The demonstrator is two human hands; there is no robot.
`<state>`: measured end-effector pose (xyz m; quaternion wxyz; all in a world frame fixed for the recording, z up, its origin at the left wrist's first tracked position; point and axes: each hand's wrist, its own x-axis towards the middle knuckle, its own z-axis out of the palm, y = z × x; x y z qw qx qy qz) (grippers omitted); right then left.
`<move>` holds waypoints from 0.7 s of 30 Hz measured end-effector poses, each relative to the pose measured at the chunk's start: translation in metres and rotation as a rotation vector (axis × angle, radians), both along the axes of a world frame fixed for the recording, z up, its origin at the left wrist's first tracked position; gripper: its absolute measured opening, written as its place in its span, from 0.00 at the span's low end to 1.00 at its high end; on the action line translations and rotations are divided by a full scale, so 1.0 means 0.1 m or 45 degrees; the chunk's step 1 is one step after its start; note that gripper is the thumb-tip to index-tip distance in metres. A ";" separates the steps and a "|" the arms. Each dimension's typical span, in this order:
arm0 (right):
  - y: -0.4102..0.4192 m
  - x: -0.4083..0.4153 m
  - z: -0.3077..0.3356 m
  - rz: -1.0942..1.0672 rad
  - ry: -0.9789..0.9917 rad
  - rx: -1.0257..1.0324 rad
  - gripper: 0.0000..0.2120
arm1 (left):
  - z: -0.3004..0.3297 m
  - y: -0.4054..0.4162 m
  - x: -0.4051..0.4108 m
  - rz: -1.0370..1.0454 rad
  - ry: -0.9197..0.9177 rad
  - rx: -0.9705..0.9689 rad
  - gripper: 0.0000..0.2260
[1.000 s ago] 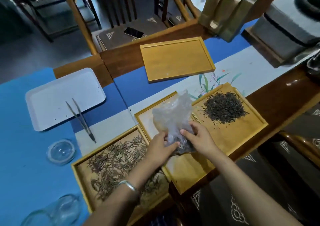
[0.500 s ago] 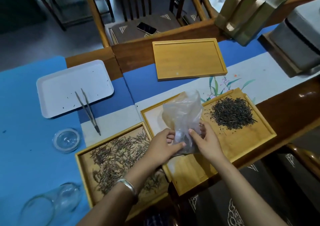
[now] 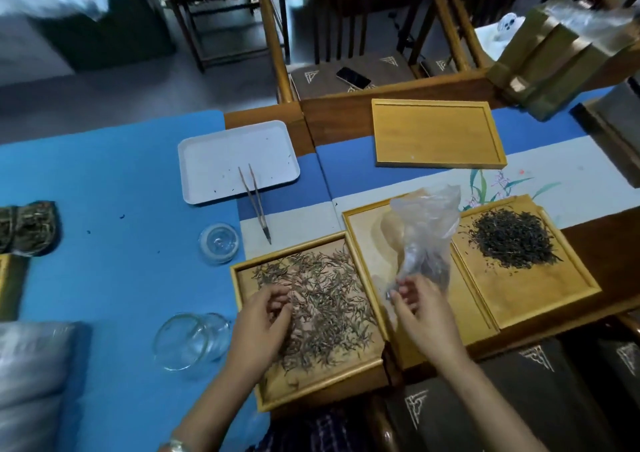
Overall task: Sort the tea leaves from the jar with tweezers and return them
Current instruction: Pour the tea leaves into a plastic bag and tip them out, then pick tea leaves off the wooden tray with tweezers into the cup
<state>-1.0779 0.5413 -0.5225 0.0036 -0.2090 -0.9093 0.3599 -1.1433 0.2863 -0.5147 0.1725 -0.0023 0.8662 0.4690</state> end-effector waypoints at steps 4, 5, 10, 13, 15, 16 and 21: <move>-0.26 -0.20 -0.11 0.219 -0.225 0.165 0.12 | -0.06 -0.22 0.24 -0.061 0.251 -0.235 0.12; -0.30 -0.24 -0.14 0.258 -0.293 0.233 0.12 | -0.08 -0.24 0.31 -0.069 0.253 -0.251 0.13; -0.38 -0.31 -0.23 0.362 -0.424 0.467 0.10 | -0.17 -0.26 0.64 0.095 0.137 -0.237 0.19; -0.35 -0.37 -0.26 0.435 -0.460 0.561 0.10 | -0.23 -0.22 0.73 0.289 0.059 -0.256 0.19; -0.32 -0.41 -0.29 0.492 -0.501 0.639 0.10 | -0.27 -0.20 0.72 0.415 -0.008 -0.266 0.19; -0.31 -0.41 -0.30 0.517 -0.520 0.674 0.11 | -0.29 -0.19 0.70 0.462 -0.046 -0.277 0.20; -0.28 -0.37 -0.38 0.513 -0.523 0.640 0.09 | -0.37 -0.19 0.58 0.480 -0.186 -0.365 0.14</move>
